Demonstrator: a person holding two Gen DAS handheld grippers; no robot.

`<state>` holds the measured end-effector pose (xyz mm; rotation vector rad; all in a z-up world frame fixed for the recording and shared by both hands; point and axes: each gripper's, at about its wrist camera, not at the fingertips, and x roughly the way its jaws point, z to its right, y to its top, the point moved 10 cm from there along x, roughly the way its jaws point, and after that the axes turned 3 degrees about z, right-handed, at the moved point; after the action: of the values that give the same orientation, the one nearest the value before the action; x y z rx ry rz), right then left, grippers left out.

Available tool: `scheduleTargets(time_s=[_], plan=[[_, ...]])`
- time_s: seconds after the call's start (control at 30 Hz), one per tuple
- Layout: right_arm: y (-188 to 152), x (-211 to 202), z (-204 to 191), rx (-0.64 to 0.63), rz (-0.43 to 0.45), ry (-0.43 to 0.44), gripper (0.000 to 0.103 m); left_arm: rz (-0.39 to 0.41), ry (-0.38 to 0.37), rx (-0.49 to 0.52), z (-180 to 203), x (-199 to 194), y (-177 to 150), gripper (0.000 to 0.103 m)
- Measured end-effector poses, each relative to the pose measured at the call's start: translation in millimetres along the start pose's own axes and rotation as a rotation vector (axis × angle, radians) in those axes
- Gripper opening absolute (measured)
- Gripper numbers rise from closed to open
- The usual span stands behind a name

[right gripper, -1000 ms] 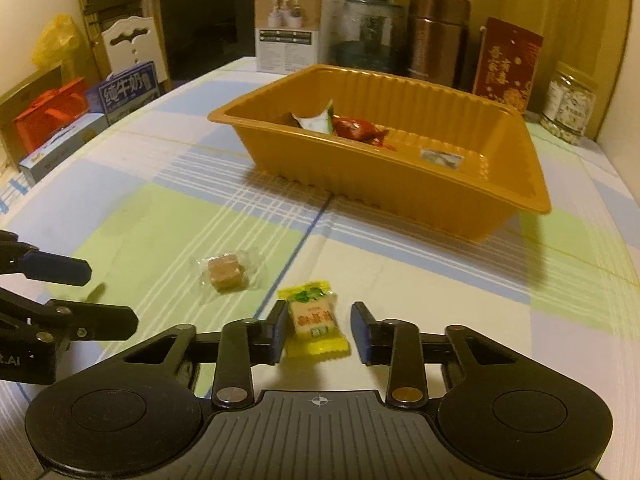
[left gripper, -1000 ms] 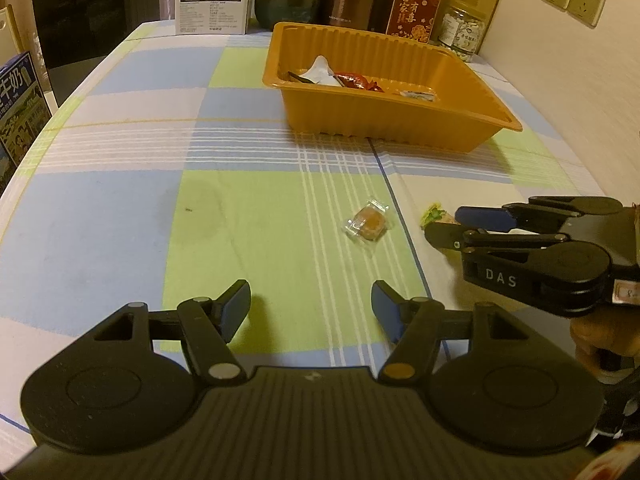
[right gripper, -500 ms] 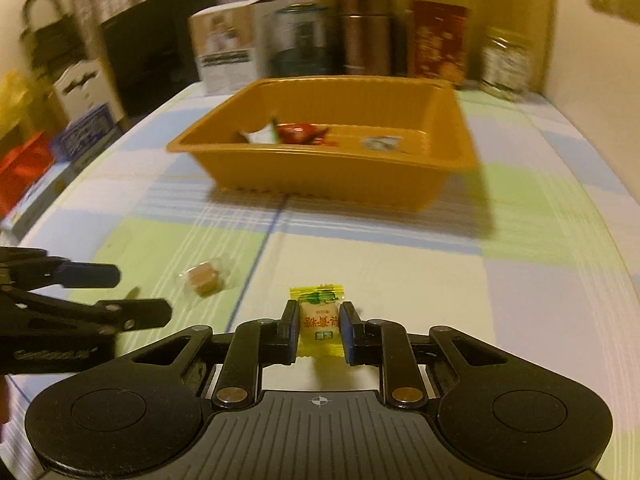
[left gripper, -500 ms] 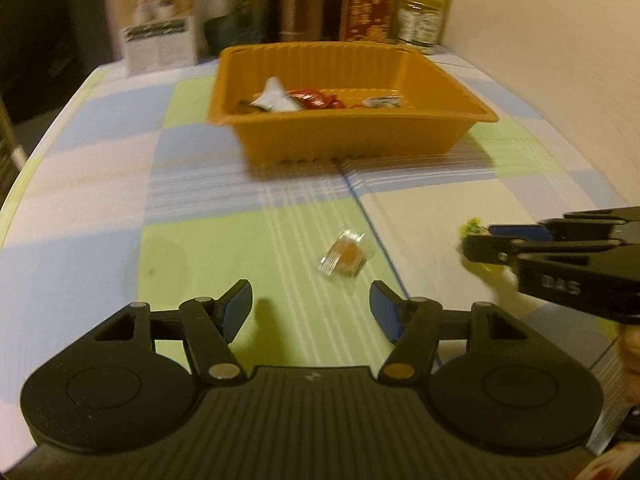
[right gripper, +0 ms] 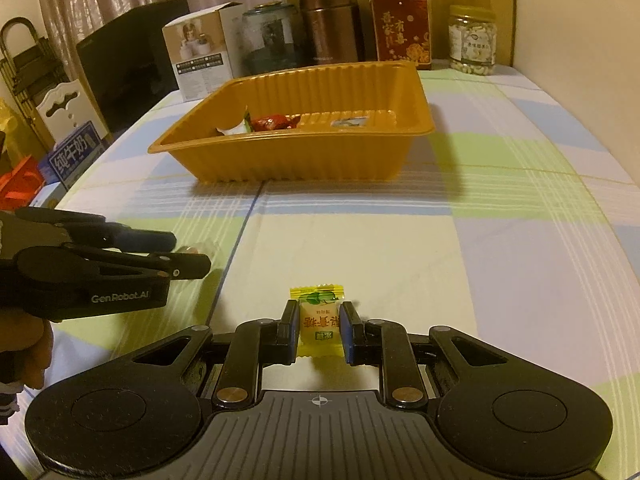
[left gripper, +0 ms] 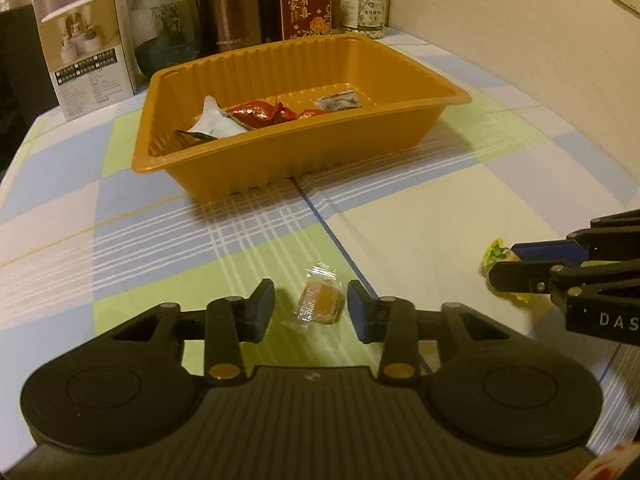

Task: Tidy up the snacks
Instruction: 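Lower the open left tool onto the clear-wrapped brown candy and close it, then carry the brown candy with the left tool over the tray while right carries the yellow packet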

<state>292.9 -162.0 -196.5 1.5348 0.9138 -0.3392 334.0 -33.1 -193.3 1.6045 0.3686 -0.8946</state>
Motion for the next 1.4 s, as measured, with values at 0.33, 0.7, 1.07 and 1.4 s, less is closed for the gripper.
scheduleTargets(time_s=[0.33, 0.7, 1.07, 1.4], plan=[[-0.3, -1.0, -0.4, 0.004, -0.001, 0.0, 0.021, -0.025, 0.015, -0.035, 4.0, -7.4, -8.2, 0.019], [-2.2, -19.2, -5.2, 0.026, 0.0, -0.012, 0.021, -0.041, 0.04, -0.158, 13.1, -48.2, -31.7, 0.019], [1.4, -46.5, -18.2, 0.032, 0.025, -0.002, 0.021, -0.019, 0.058, -0.215, 15.5, -86.5, -30.2, 0.019], [4.8, -68.5, -23.2, 0.037, 0.05, -0.005, 0.021, 0.014, 0.052, -0.217, 24.3, -109.3, -22.0, 0.019]])
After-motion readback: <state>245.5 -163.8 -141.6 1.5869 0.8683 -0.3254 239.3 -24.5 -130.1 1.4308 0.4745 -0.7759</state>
